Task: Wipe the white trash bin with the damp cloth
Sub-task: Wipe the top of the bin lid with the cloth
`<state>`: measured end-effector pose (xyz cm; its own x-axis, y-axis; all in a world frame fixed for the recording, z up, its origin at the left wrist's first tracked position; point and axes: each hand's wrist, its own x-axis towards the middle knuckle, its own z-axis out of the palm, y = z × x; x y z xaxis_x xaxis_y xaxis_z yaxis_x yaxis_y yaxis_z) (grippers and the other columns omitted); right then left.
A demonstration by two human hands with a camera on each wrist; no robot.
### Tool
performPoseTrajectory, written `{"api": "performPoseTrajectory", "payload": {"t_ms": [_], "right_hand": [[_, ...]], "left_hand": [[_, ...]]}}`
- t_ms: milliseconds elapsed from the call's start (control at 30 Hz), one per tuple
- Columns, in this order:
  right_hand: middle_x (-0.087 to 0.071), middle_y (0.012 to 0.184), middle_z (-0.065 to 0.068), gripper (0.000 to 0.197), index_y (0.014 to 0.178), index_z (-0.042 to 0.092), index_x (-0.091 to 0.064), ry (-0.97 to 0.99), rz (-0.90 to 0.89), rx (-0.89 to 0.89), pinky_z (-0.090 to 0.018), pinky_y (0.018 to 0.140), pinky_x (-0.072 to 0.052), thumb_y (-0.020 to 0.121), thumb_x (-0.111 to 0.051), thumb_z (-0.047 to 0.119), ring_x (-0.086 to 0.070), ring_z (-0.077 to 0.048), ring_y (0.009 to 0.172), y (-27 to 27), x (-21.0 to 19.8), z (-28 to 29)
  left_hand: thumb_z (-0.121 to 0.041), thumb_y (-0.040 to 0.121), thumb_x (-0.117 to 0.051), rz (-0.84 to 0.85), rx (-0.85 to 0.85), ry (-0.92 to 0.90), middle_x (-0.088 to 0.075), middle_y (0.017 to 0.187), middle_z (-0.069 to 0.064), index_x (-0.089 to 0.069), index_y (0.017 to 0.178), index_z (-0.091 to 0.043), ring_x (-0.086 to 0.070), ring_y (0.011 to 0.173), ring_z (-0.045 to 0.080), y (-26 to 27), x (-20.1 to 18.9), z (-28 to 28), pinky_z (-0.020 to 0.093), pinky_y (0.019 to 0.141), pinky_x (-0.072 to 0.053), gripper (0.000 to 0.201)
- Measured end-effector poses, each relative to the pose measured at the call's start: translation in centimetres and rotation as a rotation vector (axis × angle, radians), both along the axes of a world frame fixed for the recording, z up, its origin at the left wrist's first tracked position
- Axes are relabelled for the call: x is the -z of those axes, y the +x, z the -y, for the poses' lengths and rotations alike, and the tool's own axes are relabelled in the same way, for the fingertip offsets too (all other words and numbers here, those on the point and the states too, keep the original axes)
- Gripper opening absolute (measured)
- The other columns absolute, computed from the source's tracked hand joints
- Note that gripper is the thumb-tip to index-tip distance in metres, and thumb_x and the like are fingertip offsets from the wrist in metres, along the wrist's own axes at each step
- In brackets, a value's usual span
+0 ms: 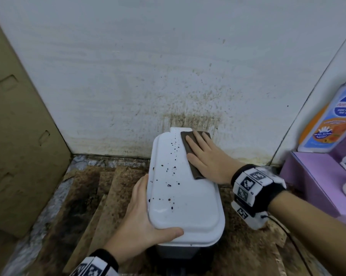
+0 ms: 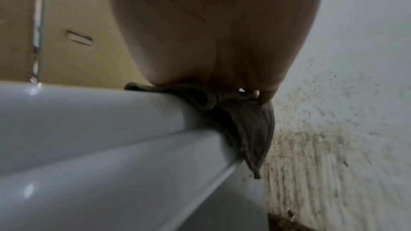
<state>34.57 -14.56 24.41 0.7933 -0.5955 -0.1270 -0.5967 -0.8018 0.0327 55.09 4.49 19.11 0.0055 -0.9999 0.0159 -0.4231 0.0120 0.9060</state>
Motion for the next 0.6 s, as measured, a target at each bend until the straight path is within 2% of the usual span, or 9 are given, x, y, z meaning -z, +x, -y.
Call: {"api": "performPoseTrajectory", "payload": {"t_ms": [33, 67, 100, 133, 200, 267, 400, 500, 600], "right_hand": [[-0.015, 0.164, -0.027, 0.049, 0.152, -0.001, -0.025, -0.051, 0.049, 0.034, -0.057, 0.125, 0.0, 0.111, -0.018, 0.025, -0.004, -0.049, 0.152, 0.0, -0.1, -1.4], [0.002, 0.168, -0.012, 0.056, 0.16, 0.005, -0.01, -0.029, 0.079, 0.107, -0.042, 0.124, 0.014, 0.111, -0.014, 0.033, 0.013, -0.033, 0.154, -0.4, 0.0, -2.8], [0.011, 0.166, -0.001, 0.06, 0.161, 0.01, 0.001, 0.024, 0.092, 0.152, -0.035, 0.121, 0.021, 0.11, -0.01, 0.039, 0.023, -0.022, 0.152, -0.6, 0.0, -4.2], [0.014, 0.165, 0.003, 0.061, 0.161, 0.013, 0.005, 0.044, 0.125, 0.182, -0.035, 0.122, 0.021, 0.109, -0.007, 0.043, 0.027, -0.018, 0.151, -0.8, 0.1, -5.6], [0.015, 0.168, -0.001, 0.064, 0.161, 0.015, 0.006, 0.03, 0.163, 0.2, -0.043, 0.127, 0.008, 0.107, 0.0, 0.048, 0.026, -0.021, 0.153, -1.3, 0.9, -8.4], [0.015, 0.169, -0.004, 0.067, 0.161, 0.014, 0.009, 0.037, 0.146, 0.227, -0.046, 0.127, -0.001, 0.103, 0.009, 0.048, 0.027, -0.025, 0.153, -2.0, 1.8, -10.8], [0.02, 0.168, -0.006, 0.064, 0.159, 0.014, 0.015, 0.035, 0.116, 0.259, -0.049, 0.126, -0.007, 0.103, 0.012, 0.044, 0.028, -0.03, 0.152, -2.4, 2.3, -14.4], [0.017, 0.169, -0.006, 0.064, 0.16, 0.014, 0.014, -0.008, 0.088, 0.235, -0.048, 0.126, -0.003, 0.103, 0.011, 0.044, 0.028, -0.03, 0.152, -2.2, 1.7, -14.4], [0.023, 0.167, -0.003, 0.071, 0.16, 0.021, 0.014, 0.075, 0.141, 0.282, -0.045, 0.126, 0.006, 0.097, 0.011, 0.054, 0.032, -0.017, 0.15, -1.8, 0.6, -12.5]], "left_hand": [[-0.073, 0.047, -0.089, 0.0, 0.001, -0.004, -0.005, 0.153, -0.035, 0.0, 0.15, -0.057, -0.019, 0.145, -0.008, 0.0, 0.0, 0.0, 0.044, 0.121, -0.031, 0.137], [-0.072, 0.047, -0.09, 0.0, 0.001, -0.005, -0.006, 0.154, -0.034, -0.001, 0.151, -0.055, -0.019, 0.145, -0.009, -0.1, 0.1, 0.0, 0.044, 0.121, -0.03, 0.138], [-0.072, 0.047, -0.09, -0.001, -0.002, -0.004, -0.006, 0.155, -0.032, -0.001, 0.152, -0.054, -0.019, 0.146, -0.008, 0.0, 0.1, 0.0, 0.044, 0.122, -0.03, 0.139], [-0.071, 0.047, -0.09, -0.002, -0.004, -0.003, -0.006, 0.155, -0.032, -0.002, 0.153, -0.053, -0.019, 0.146, -0.008, 0.0, 0.2, 0.0, 0.044, 0.122, -0.03, 0.139], [-0.072, 0.047, -0.09, -0.002, -0.003, -0.009, -0.006, 0.155, -0.033, -0.001, 0.153, -0.053, -0.017, 0.146, -0.01, -0.1, 0.2, 0.0, 0.042, 0.122, -0.03, 0.139], [-0.072, 0.047, -0.089, -0.004, -0.002, -0.013, -0.005, 0.154, -0.035, -0.001, 0.15, -0.056, -0.016, 0.144, -0.013, -0.2, 0.1, -0.1, 0.04, 0.122, -0.029, 0.137], [-0.076, 0.045, -0.087, 0.002, -0.012, -0.012, -0.005, 0.153, -0.037, 0.0, 0.147, -0.059, -0.017, 0.144, -0.013, -0.4, 0.0, -0.2, 0.039, 0.122, -0.03, 0.135], [-0.074, 0.046, -0.088, -0.01, -0.021, -0.022, -0.005, 0.153, -0.038, -0.001, 0.144, -0.063, -0.017, 0.144, -0.014, -0.3, 0.2, -0.2, 0.037, 0.121, -0.03, 0.132], [-0.071, 0.047, -0.089, -0.02, -0.016, -0.035, -0.008, 0.154, -0.038, -0.003, 0.146, -0.062, -0.017, 0.143, -0.016, -0.4, 0.3, -0.1, 0.034, 0.12, -0.028, 0.131]]}}
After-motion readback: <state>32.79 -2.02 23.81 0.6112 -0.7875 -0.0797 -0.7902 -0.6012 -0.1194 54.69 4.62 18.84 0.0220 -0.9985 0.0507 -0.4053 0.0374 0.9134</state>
